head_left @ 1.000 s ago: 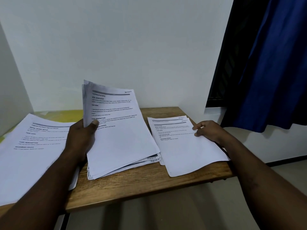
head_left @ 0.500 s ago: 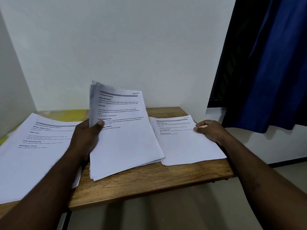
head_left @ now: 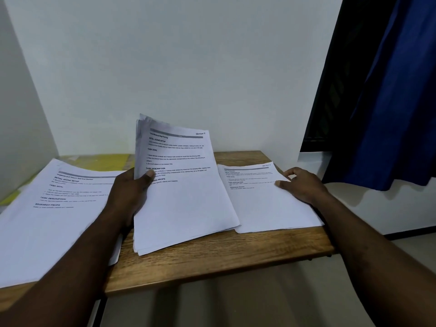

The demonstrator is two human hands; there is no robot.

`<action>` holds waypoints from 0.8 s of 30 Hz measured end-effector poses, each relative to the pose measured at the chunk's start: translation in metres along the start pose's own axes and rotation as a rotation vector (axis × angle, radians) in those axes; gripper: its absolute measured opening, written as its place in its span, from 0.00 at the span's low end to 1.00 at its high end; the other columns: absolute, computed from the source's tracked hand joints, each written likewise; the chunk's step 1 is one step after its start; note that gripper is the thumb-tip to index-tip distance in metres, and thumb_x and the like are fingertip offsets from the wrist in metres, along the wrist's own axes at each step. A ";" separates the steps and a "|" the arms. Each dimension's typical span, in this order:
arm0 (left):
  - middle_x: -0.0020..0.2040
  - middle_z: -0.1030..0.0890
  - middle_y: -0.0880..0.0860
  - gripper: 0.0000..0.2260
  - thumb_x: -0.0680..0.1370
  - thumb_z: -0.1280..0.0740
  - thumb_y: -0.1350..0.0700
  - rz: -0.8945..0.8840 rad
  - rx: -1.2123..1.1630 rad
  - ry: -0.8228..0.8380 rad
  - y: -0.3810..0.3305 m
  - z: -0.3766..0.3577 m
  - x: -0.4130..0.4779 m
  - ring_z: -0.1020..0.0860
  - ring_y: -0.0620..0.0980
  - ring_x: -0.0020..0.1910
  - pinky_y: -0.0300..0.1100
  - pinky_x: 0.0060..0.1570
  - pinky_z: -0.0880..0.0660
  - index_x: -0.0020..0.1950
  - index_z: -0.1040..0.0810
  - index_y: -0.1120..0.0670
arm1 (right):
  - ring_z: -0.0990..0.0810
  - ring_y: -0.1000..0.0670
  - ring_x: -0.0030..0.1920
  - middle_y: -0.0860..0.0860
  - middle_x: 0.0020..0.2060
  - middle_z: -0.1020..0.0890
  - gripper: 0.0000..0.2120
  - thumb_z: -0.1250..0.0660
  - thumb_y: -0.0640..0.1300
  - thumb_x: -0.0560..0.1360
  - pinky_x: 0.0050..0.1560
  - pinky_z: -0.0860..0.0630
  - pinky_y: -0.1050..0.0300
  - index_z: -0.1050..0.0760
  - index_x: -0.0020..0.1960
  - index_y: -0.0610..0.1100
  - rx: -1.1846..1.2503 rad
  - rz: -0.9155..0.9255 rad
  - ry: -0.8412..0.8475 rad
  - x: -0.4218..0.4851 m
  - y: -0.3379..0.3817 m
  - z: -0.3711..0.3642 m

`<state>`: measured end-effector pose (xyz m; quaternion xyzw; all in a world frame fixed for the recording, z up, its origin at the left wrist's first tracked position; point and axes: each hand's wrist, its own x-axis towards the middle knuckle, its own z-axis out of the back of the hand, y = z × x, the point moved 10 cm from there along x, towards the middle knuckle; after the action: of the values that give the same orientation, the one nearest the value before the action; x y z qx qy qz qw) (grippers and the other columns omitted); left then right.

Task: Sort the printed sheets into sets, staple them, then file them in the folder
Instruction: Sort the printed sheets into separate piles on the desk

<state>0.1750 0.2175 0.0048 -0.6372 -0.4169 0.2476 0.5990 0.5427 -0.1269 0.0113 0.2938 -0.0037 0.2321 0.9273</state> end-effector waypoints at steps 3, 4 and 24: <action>0.51 0.12 0.55 0.08 0.82 0.28 0.54 -0.025 0.013 0.018 -0.001 -0.002 0.001 0.14 0.60 0.52 0.52 0.54 0.19 0.59 0.16 0.56 | 0.21 0.46 0.56 0.49 0.61 0.20 0.32 0.27 0.72 0.70 0.53 0.23 0.50 0.26 0.65 0.53 -0.158 0.007 0.002 -0.004 0.007 0.002; 0.51 0.12 0.54 0.07 0.82 0.28 0.54 -0.029 0.016 0.023 -0.002 -0.002 0.001 0.14 0.60 0.52 0.53 0.55 0.19 0.58 0.15 0.55 | 0.21 0.45 0.59 0.47 0.63 0.22 0.35 0.27 0.73 0.69 0.55 0.23 0.49 0.26 0.66 0.52 -0.200 0.015 -0.011 -0.006 0.013 0.003; 0.46 0.11 0.48 0.10 0.83 0.30 0.50 -0.046 0.032 0.124 -0.011 -0.021 -0.011 0.13 0.47 0.43 0.37 0.37 0.19 0.59 0.16 0.55 | 0.12 0.49 0.49 0.53 0.47 0.11 0.13 0.19 0.48 0.73 0.49 0.15 0.49 0.19 0.53 0.48 0.794 0.123 -0.019 -0.056 0.142 -0.074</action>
<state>0.1837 0.1956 0.0165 -0.6319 -0.3896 0.2007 0.6393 0.4213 -0.0082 0.0196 0.6304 0.0603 0.2679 0.7261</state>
